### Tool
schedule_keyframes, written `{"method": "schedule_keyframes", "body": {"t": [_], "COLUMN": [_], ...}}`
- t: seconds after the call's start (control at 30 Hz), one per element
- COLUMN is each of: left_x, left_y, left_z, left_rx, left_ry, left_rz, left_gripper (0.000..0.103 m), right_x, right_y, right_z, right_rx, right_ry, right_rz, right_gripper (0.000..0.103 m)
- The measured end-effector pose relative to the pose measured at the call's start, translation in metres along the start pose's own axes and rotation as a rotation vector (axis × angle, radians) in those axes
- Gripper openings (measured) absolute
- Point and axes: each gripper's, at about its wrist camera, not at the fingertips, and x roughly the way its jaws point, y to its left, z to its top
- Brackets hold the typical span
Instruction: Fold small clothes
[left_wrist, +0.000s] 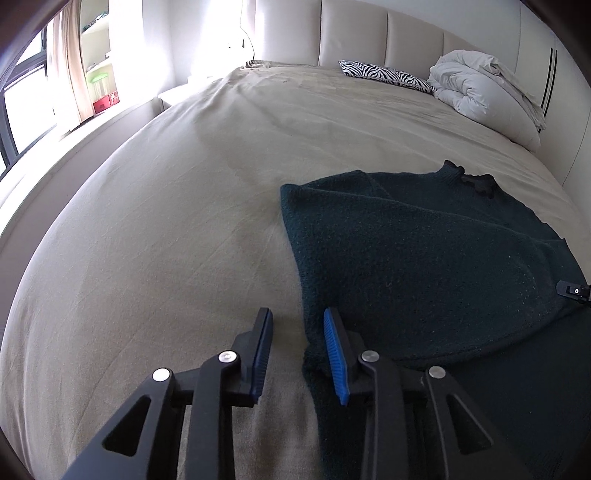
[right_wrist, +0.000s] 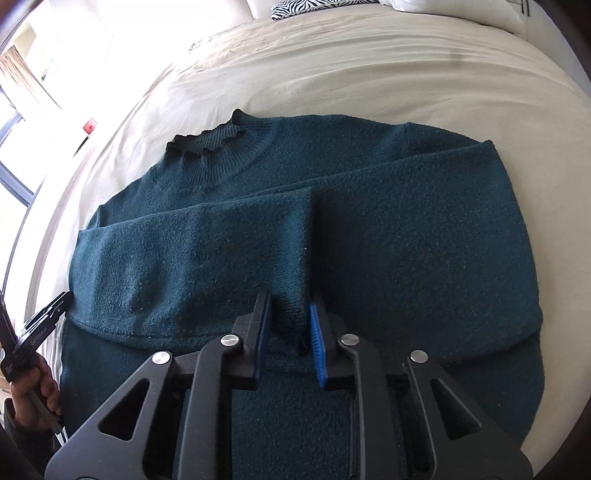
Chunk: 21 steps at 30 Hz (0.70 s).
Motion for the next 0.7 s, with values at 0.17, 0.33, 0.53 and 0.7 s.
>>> {"method": "schedule_keyframes", "body": {"t": [0.17, 0.33, 0.53, 0.7], "left_x": [-0.002, 0.002, -0.018, -0.070], "left_y": [-0.006, -0.003, 0.009, 0.030], "left_z": [-0.007, -0.009, -0.010, -0.041], "left_rx": [0.035, 0.031, -0.025, -0.095], "left_ry": [-0.029, -0.041, -0.050, -0.057], "left_rz": [0.032, 0.029, -0.018, -0.036], "left_gripper": [0.029, 0.029, 0.041, 0.050], "right_x": [0.001, 0.009, -0.001, -0.071], "right_y": [-0.002, -0.007, -0.016, -0.019], "right_z": [0.002, 0.006, 0.000, -0.029], "right_rx": [-0.013, -0.015, 0.017, 0.081], "right_ry": [-0.013, -0.034, -0.073, -0.185], "right_rz": [-0.041, -0.048, 0.011, 0.024], "right_gripper": [0.008, 0.005, 0.012, 0.023]}}
